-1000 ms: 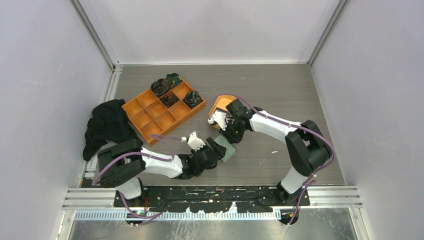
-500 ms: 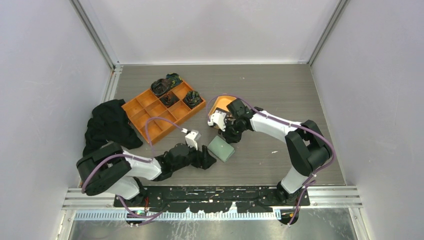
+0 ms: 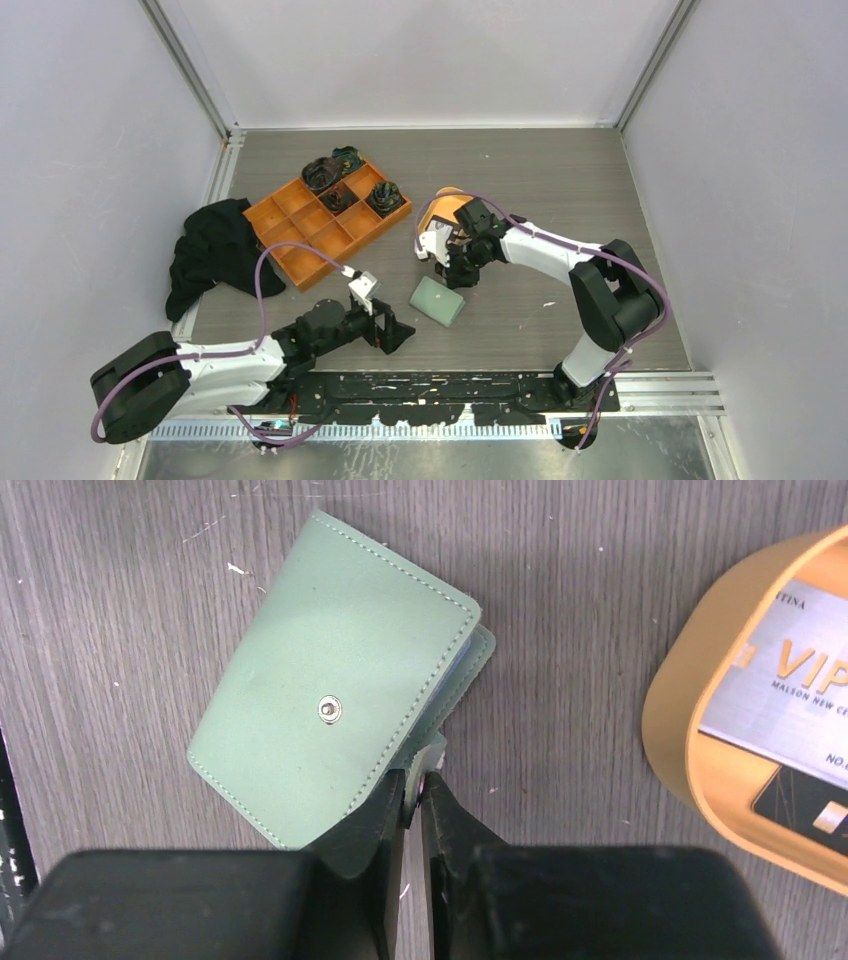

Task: Put the credit cards into the card holder
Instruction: Close the card holder at the center of the board.

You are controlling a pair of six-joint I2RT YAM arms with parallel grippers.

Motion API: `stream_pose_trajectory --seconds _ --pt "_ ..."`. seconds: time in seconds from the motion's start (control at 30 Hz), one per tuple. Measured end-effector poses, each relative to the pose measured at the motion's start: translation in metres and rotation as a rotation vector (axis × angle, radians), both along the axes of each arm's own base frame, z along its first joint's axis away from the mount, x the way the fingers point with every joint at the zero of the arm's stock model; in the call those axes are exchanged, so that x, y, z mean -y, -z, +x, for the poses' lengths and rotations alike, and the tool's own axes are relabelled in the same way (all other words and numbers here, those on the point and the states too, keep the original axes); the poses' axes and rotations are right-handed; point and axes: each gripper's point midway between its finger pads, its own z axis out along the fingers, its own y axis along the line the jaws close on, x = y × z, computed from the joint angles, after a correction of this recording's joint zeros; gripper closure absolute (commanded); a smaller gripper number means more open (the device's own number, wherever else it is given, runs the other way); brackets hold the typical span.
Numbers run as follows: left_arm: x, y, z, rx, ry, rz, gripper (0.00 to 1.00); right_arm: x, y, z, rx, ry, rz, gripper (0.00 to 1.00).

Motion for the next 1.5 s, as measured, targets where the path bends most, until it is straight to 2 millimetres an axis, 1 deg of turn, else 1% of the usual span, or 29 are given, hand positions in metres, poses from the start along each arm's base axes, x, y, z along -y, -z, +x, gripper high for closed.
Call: stream_pose_trajectory --seconds 0.17,0.33,0.43,0.6,0.7,0.77,0.9,1.0,1.1,1.2,1.27,1.33,1.43,1.5 --pt "-0.005 0.005 -0.004 -0.027 -0.01 -0.01 0.09 -0.005 0.003 -0.002 0.045 -0.096 0.004 0.81" --pt "-0.002 0.01 -0.008 -0.082 -0.008 -0.027 0.13 -0.014 0.003 -0.007 0.096 -0.202 0.01 0.79" --pt "-0.001 0.018 -0.008 -0.119 -0.02 -0.025 0.18 -0.017 0.003 -0.01 0.114 -0.239 0.011 0.79" --pt "0.0 0.031 -0.007 -0.179 -0.042 -0.023 0.21 -0.019 0.003 -0.01 0.13 -0.266 0.012 0.78" --pt "0.007 0.031 -0.001 -0.202 -0.061 -0.044 0.26 -0.02 0.003 -0.011 0.135 -0.277 0.013 0.78" --pt "0.009 0.031 0.005 -0.215 -0.083 -0.065 0.28 -0.02 0.003 -0.011 0.139 -0.283 0.013 0.78" --pt "0.001 0.03 0.019 -0.229 -0.132 -0.089 0.27 -0.021 0.003 -0.012 0.142 -0.292 0.013 0.78" --pt "-0.005 0.028 0.024 -0.226 -0.136 -0.075 0.28 -0.022 0.003 -0.013 0.143 -0.295 0.014 0.78" --pt "-0.003 0.019 0.028 -0.218 -0.106 -0.056 0.34 -0.022 0.003 -0.013 0.143 -0.298 0.015 0.78" --pt "0.003 0.008 0.034 -0.205 -0.067 -0.056 0.34 -0.023 0.003 -0.014 0.139 -0.301 0.021 0.78" --pt "0.005 0.005 0.037 -0.207 -0.044 -0.057 0.34 -0.024 0.002 -0.015 0.138 -0.303 0.024 0.78" --pt "0.006 0.007 0.039 -0.222 -0.032 -0.052 0.34 -0.025 0.002 -0.016 0.136 -0.305 0.028 0.78" --pt "0.009 0.019 0.042 -0.266 -0.008 -0.03 0.34 -0.025 0.002 -0.016 0.136 -0.309 0.031 0.77" --pt "0.011 0.026 0.042 -0.295 0.007 -0.017 0.39 -0.025 0.002 -0.016 0.136 -0.311 0.032 0.77"
